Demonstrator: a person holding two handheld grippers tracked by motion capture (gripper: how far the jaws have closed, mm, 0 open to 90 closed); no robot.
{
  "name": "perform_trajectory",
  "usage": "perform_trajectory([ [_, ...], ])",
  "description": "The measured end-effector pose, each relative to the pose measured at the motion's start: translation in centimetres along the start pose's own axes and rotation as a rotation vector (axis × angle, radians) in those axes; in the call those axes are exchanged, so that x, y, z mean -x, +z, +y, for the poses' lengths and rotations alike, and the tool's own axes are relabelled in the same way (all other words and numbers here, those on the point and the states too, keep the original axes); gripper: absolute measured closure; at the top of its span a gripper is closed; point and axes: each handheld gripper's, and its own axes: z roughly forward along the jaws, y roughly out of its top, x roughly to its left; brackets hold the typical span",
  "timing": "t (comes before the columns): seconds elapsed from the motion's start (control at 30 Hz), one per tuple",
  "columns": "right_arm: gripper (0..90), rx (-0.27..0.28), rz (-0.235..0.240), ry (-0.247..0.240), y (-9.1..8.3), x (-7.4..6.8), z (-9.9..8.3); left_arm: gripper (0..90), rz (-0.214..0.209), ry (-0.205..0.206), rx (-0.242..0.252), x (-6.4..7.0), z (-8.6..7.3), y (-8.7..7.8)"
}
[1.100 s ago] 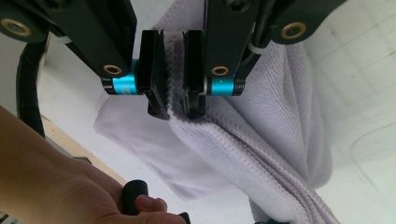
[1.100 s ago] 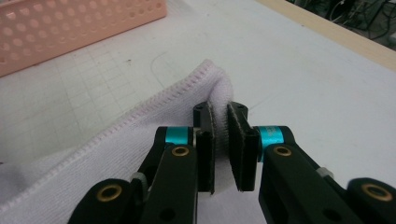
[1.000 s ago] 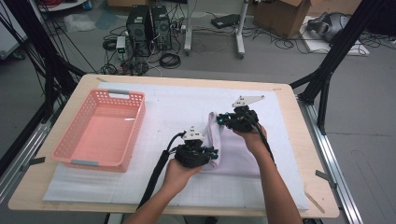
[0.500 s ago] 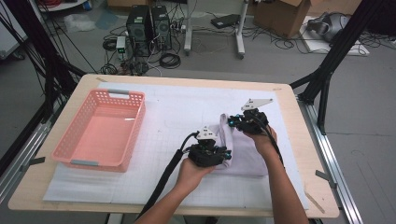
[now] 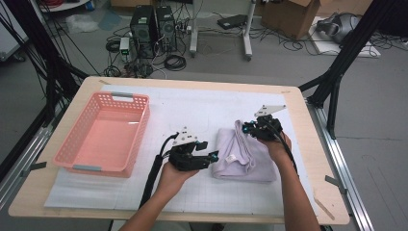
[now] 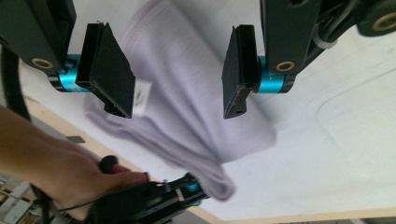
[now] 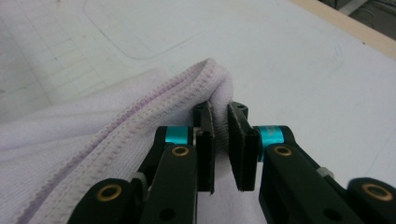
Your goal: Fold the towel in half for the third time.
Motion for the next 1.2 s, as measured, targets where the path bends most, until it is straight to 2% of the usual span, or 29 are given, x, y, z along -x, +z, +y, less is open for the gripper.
perform_trajectory([
  [0.07,80.9,-0.01,-0.012,0.008,-0.1,0.1,-0.4,44.5,0.009,0.002,-0.005,-0.7,-0.6,-0.4],
  [0.13,76.4,-0.016,-0.027,0.037,-0.4,0.3,-0.9,44.2,0.012,0.001,-0.008,-1.3,-1.2,-0.7],
  [0.27,58.3,-0.011,-0.108,0.119,-2.1,0.7,-1.8,43.1,0.004,-0.01,-0.003,-2.6,-2.1,-1.5],
  [0.37,55.9,0.019,-0.16,0.143,-4.2,0.6,-2.6,42.6,0.015,-0.007,0.003,-3.4,-2.5,-2.1],
  [0.47,54.0,0.023,-0.186,0.165,-5.8,0.1,-3.5,42.6,0.022,-0.002,0.015,-3.7,-2.7,-2.3],
  [0.53,52.1,0.055,-0.174,0.225,-6.9,-0.6,-4.5,42.3,0.031,0.014,0.016,-3.9,-3.0,-2.5],
  [0.6,51.4,0.073,-0.165,0.251,-7.6,-1.4,-5.4,42.0,0.039,0.011,0.017,-4.1,-3.2,-2.6],
  [0.77,43.9,0.058,-0.167,0.249,-8.3,-3.3,-7.2,41.5,0.046,0.012,0.027,-4.5,-3.5,-3.1],
  [0.9,39.7,0.066,-0.133,0.265,-7.9,-4.6,-7.9,41.5,0.046,0.008,0.03,-4.7,-3.5,-3.3],
  [1.03,37.0,0.051,-0.092,0.238,-6.9,-5.8,-7.8,41.6,0.049,-0.001,0.032,-4.9,-3.7,-3.5],
  [1.13,36.5,0.034,-0.055,0.238,-6.1,-6.5,-7.7,41.6,0.057,-0.008,0.034,-5.1,-3.8,-3.7],
  [1.2,41.8,0.007,-0.06,0.227,-5.5,-6.7,-7.9,41.6,0.061,-0.008,0.034,-5.2,-3.8,-3.8],
])
